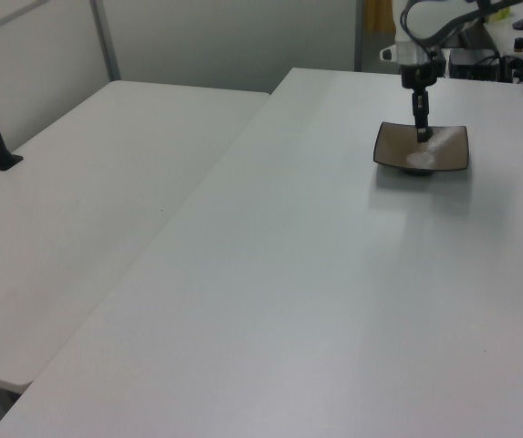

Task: Strawberries on a ceramic plate
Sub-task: 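Lift the strawberry and carry it over the brown plate, lowering it, then open the gripper to release the strawberry onto the plate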

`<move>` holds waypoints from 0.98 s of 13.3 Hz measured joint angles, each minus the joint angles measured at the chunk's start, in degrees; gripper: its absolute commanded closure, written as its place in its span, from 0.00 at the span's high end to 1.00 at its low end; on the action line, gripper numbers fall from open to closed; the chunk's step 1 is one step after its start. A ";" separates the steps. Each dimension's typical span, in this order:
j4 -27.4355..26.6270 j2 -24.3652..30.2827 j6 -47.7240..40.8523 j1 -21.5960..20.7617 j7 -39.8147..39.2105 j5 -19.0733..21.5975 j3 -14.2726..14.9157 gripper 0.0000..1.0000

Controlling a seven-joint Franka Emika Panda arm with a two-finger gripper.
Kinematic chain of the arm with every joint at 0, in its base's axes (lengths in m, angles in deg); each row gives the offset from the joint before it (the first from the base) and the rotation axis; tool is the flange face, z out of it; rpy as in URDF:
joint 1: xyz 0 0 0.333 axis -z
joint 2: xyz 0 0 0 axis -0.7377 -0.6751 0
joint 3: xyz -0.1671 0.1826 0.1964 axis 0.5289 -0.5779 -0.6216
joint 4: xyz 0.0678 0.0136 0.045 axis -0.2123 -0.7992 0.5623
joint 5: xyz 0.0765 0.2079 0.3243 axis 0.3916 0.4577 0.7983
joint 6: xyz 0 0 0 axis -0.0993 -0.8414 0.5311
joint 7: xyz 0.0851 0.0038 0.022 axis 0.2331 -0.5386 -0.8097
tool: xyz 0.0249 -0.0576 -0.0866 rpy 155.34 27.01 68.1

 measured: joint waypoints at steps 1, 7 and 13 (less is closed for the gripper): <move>-1.74 0.00 2.65 -0.17 0.00 0.00 0.00 0.04; -7.19 -0.02 14.54 -0.19 -0.01 -0.01 0.00 0.14; -7.90 -0.01 15.91 -0.14 -0.01 -0.01 0.02 1.00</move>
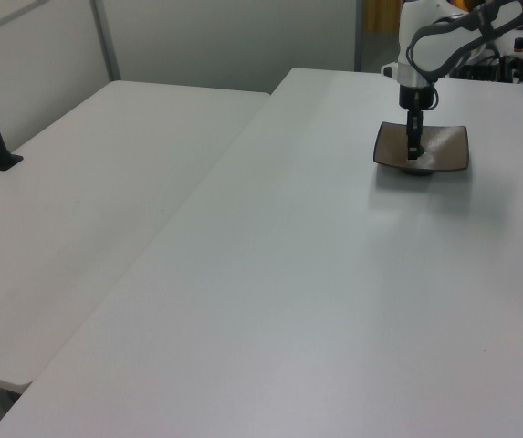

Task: Strawberries on a ceramic plate

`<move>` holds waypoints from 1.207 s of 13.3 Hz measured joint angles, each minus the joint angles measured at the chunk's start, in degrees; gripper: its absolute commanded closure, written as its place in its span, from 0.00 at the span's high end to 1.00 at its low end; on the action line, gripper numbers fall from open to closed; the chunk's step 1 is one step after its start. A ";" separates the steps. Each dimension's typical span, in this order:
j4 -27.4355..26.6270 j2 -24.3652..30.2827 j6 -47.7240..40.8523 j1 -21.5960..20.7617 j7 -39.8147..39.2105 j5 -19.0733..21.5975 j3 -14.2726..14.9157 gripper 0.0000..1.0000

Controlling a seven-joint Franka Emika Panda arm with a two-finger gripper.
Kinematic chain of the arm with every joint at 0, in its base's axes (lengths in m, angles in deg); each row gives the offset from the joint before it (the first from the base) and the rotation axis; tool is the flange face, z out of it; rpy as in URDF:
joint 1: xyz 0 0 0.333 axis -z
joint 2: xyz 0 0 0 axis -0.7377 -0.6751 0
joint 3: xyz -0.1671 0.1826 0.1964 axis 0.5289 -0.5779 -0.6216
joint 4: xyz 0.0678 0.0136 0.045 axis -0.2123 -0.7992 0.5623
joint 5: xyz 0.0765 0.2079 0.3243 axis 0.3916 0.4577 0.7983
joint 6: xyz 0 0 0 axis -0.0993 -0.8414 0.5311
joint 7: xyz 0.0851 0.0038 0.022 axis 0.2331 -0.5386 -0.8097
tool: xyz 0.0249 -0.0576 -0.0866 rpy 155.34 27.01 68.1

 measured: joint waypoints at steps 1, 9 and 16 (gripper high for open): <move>0.00 0.02 0.00 0.00 0.00 0.00 0.00 1.00; 10.36 7.08 -15.04 -2.14 7.31 0.00 -0.03 1.00; 15.61 18.62 -29.55 -9.34 17.52 0.02 -0.10 1.00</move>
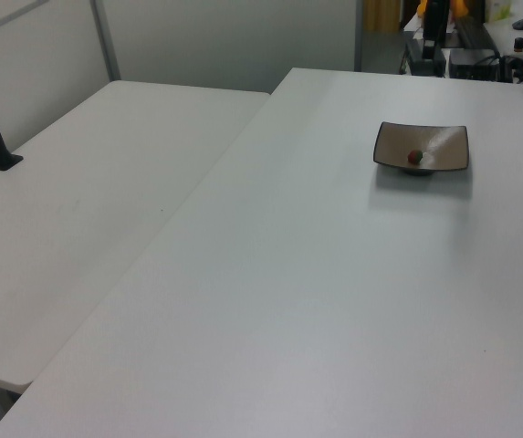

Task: Strawberries on a ceramic plate

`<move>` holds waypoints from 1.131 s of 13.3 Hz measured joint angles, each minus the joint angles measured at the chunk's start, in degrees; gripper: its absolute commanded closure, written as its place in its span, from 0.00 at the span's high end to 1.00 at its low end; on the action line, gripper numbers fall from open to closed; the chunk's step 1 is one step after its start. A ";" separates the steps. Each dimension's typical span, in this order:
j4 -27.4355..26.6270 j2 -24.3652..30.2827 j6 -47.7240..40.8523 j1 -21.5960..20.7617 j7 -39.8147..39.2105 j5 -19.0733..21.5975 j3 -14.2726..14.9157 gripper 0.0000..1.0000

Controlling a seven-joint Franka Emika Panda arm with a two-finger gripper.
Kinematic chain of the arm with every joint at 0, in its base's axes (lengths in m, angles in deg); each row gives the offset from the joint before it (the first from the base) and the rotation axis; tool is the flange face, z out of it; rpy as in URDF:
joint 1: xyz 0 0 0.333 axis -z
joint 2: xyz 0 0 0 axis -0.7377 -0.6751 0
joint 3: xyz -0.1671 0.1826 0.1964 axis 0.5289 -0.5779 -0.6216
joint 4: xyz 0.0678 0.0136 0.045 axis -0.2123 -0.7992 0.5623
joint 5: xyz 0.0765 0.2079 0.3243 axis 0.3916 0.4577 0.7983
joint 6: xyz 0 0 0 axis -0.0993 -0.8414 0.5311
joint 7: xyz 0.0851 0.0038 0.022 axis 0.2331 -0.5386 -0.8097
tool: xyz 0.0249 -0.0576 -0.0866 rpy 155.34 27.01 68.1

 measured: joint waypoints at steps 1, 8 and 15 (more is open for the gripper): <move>-0.01 0.05 0.00 -1.15 2.35 0.03 -0.10 1.00; -0.53 -1.28 0.56 -4.99 8.67 -0.07 -7.66 1.00; -0.56 -1.76 1.34 -4.90 6.02 -0.07 -7.47 1.00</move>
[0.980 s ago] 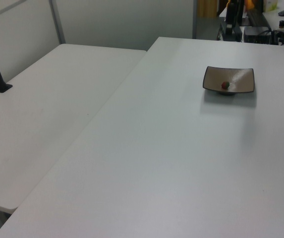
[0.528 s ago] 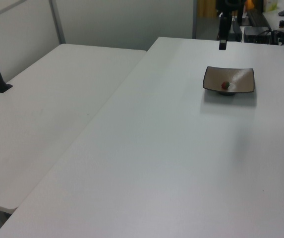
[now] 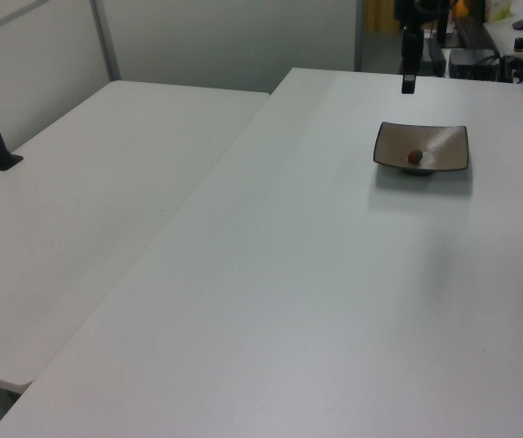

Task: Strawberries on a ceramic plate

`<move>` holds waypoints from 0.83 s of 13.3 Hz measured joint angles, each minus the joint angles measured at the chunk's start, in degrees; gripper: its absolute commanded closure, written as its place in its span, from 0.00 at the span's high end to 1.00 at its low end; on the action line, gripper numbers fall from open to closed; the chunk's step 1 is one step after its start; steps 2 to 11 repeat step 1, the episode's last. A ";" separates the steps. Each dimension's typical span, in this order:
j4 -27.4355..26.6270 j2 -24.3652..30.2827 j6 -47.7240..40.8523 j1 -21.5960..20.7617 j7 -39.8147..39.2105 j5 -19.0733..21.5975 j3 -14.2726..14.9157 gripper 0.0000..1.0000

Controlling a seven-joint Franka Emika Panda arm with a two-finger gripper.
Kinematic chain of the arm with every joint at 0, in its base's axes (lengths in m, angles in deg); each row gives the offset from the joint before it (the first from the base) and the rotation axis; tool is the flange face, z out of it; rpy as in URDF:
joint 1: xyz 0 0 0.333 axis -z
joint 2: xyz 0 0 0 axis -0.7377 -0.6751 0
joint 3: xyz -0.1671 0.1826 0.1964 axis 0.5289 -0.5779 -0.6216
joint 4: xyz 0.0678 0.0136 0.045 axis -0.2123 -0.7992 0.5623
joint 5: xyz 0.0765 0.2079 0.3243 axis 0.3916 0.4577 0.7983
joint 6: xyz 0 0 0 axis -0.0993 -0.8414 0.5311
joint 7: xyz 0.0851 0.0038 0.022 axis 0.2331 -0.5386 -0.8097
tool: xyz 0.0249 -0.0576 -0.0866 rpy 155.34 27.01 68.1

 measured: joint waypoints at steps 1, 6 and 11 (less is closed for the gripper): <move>0.00 0.00 0.00 0.00 0.00 0.00 0.01 1.00; 0.00 0.00 0.00 0.00 0.00 0.00 0.01 1.00; 0.00 0.00 0.00 0.00 0.00 0.00 0.01 1.00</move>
